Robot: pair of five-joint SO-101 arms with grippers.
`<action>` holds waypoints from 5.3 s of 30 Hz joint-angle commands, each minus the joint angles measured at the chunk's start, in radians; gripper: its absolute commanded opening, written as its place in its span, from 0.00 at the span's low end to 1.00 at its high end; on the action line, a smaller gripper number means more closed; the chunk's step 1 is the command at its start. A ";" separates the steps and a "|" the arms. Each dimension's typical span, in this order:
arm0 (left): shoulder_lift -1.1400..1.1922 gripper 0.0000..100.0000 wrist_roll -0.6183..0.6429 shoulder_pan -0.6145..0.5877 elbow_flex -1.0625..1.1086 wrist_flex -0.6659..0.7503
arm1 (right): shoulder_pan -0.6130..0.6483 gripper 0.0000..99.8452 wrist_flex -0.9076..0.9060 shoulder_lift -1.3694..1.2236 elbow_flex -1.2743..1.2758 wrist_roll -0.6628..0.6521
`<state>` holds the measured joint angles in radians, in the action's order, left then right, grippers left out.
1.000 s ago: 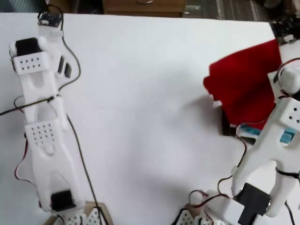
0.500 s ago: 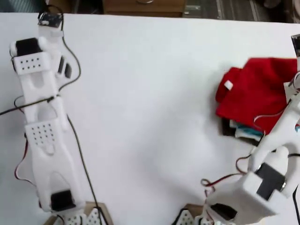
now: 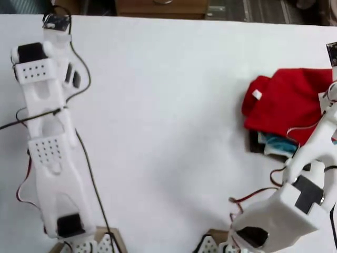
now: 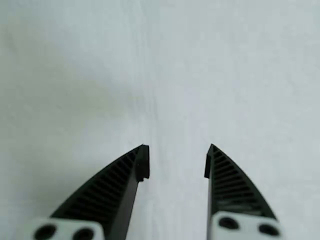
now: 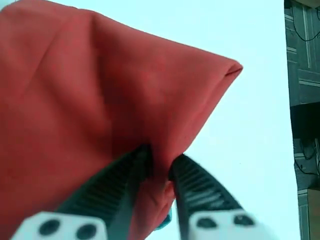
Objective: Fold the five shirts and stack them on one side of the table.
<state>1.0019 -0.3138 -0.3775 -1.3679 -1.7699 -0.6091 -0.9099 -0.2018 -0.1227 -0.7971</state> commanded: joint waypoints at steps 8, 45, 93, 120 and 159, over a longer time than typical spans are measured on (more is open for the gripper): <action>-0.009 0.21 0.008 0.005 -0.033 -0.015 | -0.024 0.26 0.048 0.002 -0.117 -0.029; -0.009 0.21 0.008 0.003 -0.035 -0.015 | -0.071 0.18 -0.730 0.004 -0.163 0.035; -0.014 0.21 0.008 -0.020 -0.035 -0.017 | -0.216 0.03 -0.366 -0.067 -0.178 -0.109; -0.021 0.21 0.008 -0.115 -0.191 -0.012 | 0.268 0.31 -0.455 0.030 -0.218 0.101; 0.279 0.21 -0.233 -0.985 -0.214 0.307 | 0.616 0.31 -0.792 0.351 -0.186 0.097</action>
<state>1.2566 -0.5378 -1.3732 -1.5812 -1.5581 0.0199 -1.6955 0.0529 -0.3176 -0.6974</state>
